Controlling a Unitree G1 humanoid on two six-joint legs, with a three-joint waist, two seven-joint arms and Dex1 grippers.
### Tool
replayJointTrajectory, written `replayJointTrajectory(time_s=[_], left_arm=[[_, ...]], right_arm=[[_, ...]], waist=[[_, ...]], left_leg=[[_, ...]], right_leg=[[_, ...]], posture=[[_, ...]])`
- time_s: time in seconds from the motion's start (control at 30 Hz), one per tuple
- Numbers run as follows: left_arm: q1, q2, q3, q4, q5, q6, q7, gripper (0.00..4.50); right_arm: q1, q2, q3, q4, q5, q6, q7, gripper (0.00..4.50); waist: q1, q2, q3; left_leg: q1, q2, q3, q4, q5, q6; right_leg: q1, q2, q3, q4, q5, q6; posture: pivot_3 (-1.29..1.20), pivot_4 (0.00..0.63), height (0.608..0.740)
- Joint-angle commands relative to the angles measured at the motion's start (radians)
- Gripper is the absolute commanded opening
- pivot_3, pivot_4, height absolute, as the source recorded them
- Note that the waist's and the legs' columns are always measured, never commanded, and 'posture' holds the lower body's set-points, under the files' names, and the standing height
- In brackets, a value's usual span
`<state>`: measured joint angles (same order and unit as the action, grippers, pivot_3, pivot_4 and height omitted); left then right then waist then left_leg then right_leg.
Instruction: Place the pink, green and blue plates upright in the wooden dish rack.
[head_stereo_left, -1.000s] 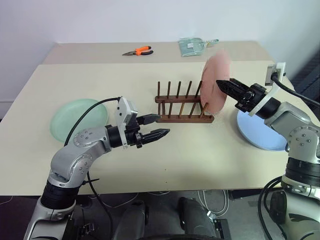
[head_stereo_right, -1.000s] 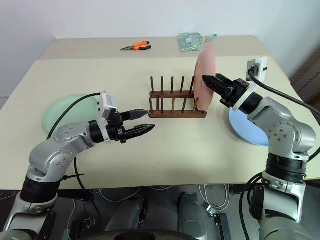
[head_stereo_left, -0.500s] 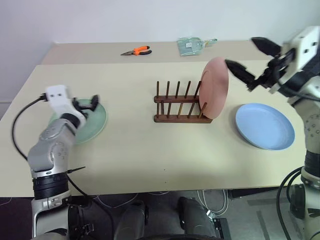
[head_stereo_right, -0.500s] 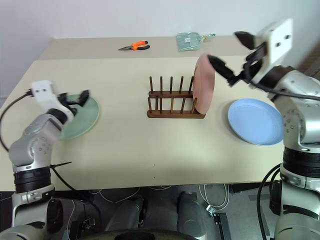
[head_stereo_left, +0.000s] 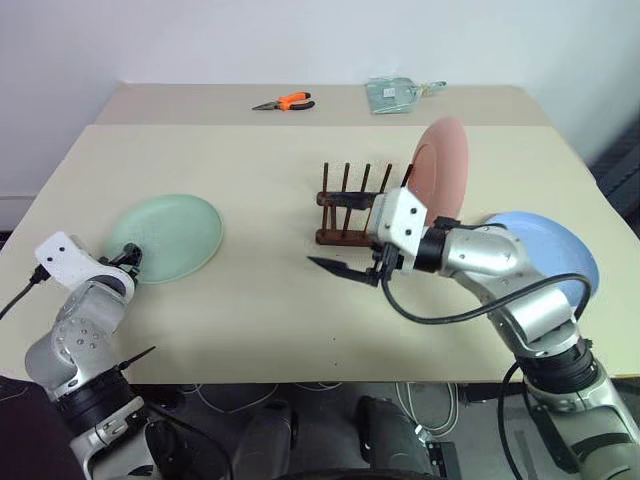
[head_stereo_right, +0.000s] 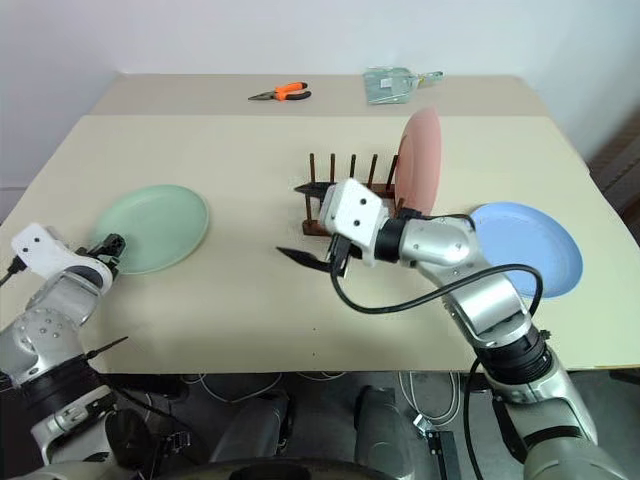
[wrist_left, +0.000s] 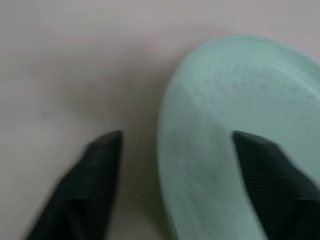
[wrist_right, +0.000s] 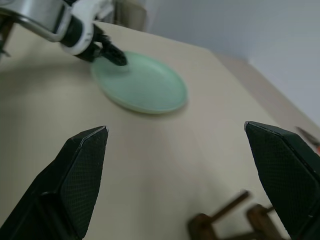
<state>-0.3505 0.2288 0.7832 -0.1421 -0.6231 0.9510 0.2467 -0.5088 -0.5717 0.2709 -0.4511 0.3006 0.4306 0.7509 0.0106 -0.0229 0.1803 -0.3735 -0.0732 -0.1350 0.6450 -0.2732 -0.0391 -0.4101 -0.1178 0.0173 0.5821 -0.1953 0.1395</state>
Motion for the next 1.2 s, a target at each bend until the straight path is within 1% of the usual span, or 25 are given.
replayJointTrajectory(time_s=[0.03,0.1,0.13,0.23,0.33,0.43,0.57,0.6,0.63,0.73,0.77,0.87,0.9,1.0,1.03,1.07,1.1,1.2], left_arm=[[-0.013,-0.018,0.016,-0.040,-0.061,0.011,0.011,1.55],[-0.024,-0.016,-0.004,-0.044,-0.072,0.002,0.001,0.51],[-0.029,-0.003,-0.042,-0.059,-0.066,-0.026,-0.038,0.06],[-0.077,0.013,-0.148,-0.129,-0.071,-0.117,-0.154,0.06],[-0.174,0.028,-0.283,-0.201,-0.076,-0.135,-0.224,0.06],[-0.237,0.020,-0.342,-0.220,-0.084,-0.127,-0.230,0.06],[-0.341,-0.017,-0.450,-0.246,-0.109,-0.084,-0.211,0.06],[-0.349,-0.027,-0.461,-0.255,-0.119,-0.076,-0.208,0.00],[-0.351,-0.032,-0.467,-0.264,-0.127,-0.069,-0.207,0.00],[-0.347,-0.035,-0.473,-0.285,-0.155,-0.050,-0.203,0.00],[-0.341,-0.034,-0.473,-0.293,-0.166,-0.043,-0.205,0.00],[-0.323,-0.019,-0.474,-0.305,-0.168,-0.035,-0.214,0.00],[-0.316,-0.018,-0.463,-0.305,-0.169,-0.045,-0.216,0.00],[-0.341,-0.043,-0.379,-0.276,-0.186,-0.115,-0.171,1.12],[-0.351,-0.040,-0.362,-0.267,-0.175,-0.142,-0.159,1.54],[-0.356,-0.033,-0.350,-0.258,-0.162,-0.166,-0.153,2.08],[-0.351,-0.016,-0.340,-0.248,-0.146,-0.191,-0.156,2.52],[-0.303,0.050,-0.360,-0.236,-0.091,-0.247,-0.217,2.52]], right_arm=[[0.002,0.006,-0.002,-0.037,-0.032,-0.025,-0.004,4.50],[0.003,0.001,-0.003,-0.031,-0.041,-0.019,0.005,4.50],[-0.003,-0.001,-0.008,-0.026,-0.039,-0.007,0.009,4.50],[-0.032,0.001,-0.019,-0.021,-0.041,0.015,0.015,4.50],[-0.090,-0.014,0.051,0.009,-0.205,-0.107,-0.001,4.50],[-0.122,-0.006,0.100,0.050,-0.313,-0.194,-0.012,4.50],[-0.210,0.040,0.184,0.235,-0.572,-0.346,-0.155,4.50],[-0.223,0.047,0.189,0.271,-0.612,-0.365,-0.181,3.93],[-0.232,0.050,0.191,0.300,-0.643,-0.384,-0.199,3.60],[-0.235,0.045,0.187,0.350,-0.702,-0.431,-0.214,2.14],[-0.232,0.042,0.186,0.358,-0.717,-0.442,-0.215,1.56],[-0.222,0.047,0.169,0.363,-0.740,-0.463,-0.216,0.09],[-0.219,0.051,0.160,0.360,-0.744,-0.467,-0.222,0.03],[-0.199,0.085,0.104,0.325,-0.691,-0.458,-0.241,0.00],[-0.190,0.102,0.080,0.309,-0.656,-0.447,-0.241,0.00],[-0.181,0.119,0.053,0.291,-0.619,-0.434,-0.238,0.00],[-0.164,0.142,0.017,0.259,-0.559,-0.403,-0.229,0.00],[-0.124,0.201,-0.080,0.170,-0.392,-0.275,-0.192,0.00]], waist=[[0.002,0.000,0.000],[0.002,0.000,0.000],[0.002,-0.001,0.000],[0.003,-0.001,0.000],[0.003,-0.002,0.001],[-0.002,-0.002,0.001],[-0.023,-0.002,0.001],[-0.023,-0.002,0.001],[-0.023,-0.002,0.001],[-0.025,-0.002,0.001],[-0.024,-0.002,0.001],[-0.024,-0.002,0.001],[-0.024,-0.002,0.001],[-0.021,-0.003,0.001],[-0.021,-0.003,0.001],[-0.020,-0.003,0.001],[-0.020,-0.003,0.001],[-0.024,-0.003,0.001]], left_leg=[[0.000,0.000,0.000,0.000,0.000,0.000],[0.000,0.000,0.000,0.000,0.000,0.000],[0.000,0.000,0.000,0.000,0.000,0.000],[0.000,0.000,0.000,0.000,0.000,0.000],[-0.001,0.000,0.000,0.000,0.000,-0.001],[0.000,0.000,0.001,-0.001,0.000,-0.001],[0.000,0.000,0.002,-0.002,0.001,-0.002],[0.000,0.000,0.002,-0.002,0.002,-0.003],[0.000,0.000,0.002,-0.002,0.002,-0.003],[0.000,0.000,0.002,-0.003,0.002,-0.003],[0.000,0.000,0.002,-0.003,0.002,-0.003],[0.000,0.000,0.002,-0.003,0.002,-0.003],[0.000,0.000,0.001,-0.003,0.002,-0.003],[0.000,0.000,0.001,-0.003,0.002,-0.003],[0.000,0.000,0.001,-0.003,0.002,-0.003],[0.000,0.000,0.001,-0.003,0.002,-0.003],[0.000,0.000,0.000,-0.003,0.002,-0.003],[0.000,0.000,0.000,-0.004,0.002,-0.003]], right_leg=[[0.000,0.000,0.000,0.000,0.000,0.000],[0.000,0.000,0.000,0.000,0.000,0.000],[0.000,0.000,0.000,0.000,0.000,0.000],[0.000,0.000,0.000,0.000,0.000,0.000],[0.000,0.000,-0.001,-0.001,0.000,-0.001],[0.000,0.000,-0.001,-0.001,0.000,0.000],[-0.001,0.001,0.000,-0.001,0.000,0.000],[-0.001,0.001,0.000,-0.001,0.000,0.000],[-0.002,0.001,0.000,-0.001,0.000,0.000],[-0.002,0.001,0.001,-0.001,0.000,0.000],[-0.002,0.001,0.001,-0.001,0.000,0.000],[-0.002,0.001,0.001,-0.001,0.000,-0.001],[-0.002,0.001,0.001,-0.001,0.000,-0.001],[-0.001,0.001,0.001,-0.001,0.000,-0.001],[-0.001,0.001,0.001,-0.001,0.000,-0.001],[-0.001,0.001,0.001,-0.001,0.000,-0.001],[-0.001,0.001,0.001,-0.001,0.000,-0.001],[-0.001,0.001,0.001,-0.001,0.000,-0.001]], posture=[[0.00,0.150,0.740],[0.00,0.150,0.740],[0.00,0.150,0.740],[0.00,0.150,0.740],[0.00,0.150,0.740],[0.00,0.150,0.740],[0.00,0.150,0.740],[0.00,0.150,0.740],[0.00,0.150,0.740],[0.00,0.150,0.740],[0.00,0.150,0.740],[0.00,0.150,0.740],[0.00,0.150,0.740],[0.00,0.150,0.740],[0.00,0.150,0.740],[0.00,0.150,0.740],[0.00,0.150,0.740],[0.00,0.150,0.740]])
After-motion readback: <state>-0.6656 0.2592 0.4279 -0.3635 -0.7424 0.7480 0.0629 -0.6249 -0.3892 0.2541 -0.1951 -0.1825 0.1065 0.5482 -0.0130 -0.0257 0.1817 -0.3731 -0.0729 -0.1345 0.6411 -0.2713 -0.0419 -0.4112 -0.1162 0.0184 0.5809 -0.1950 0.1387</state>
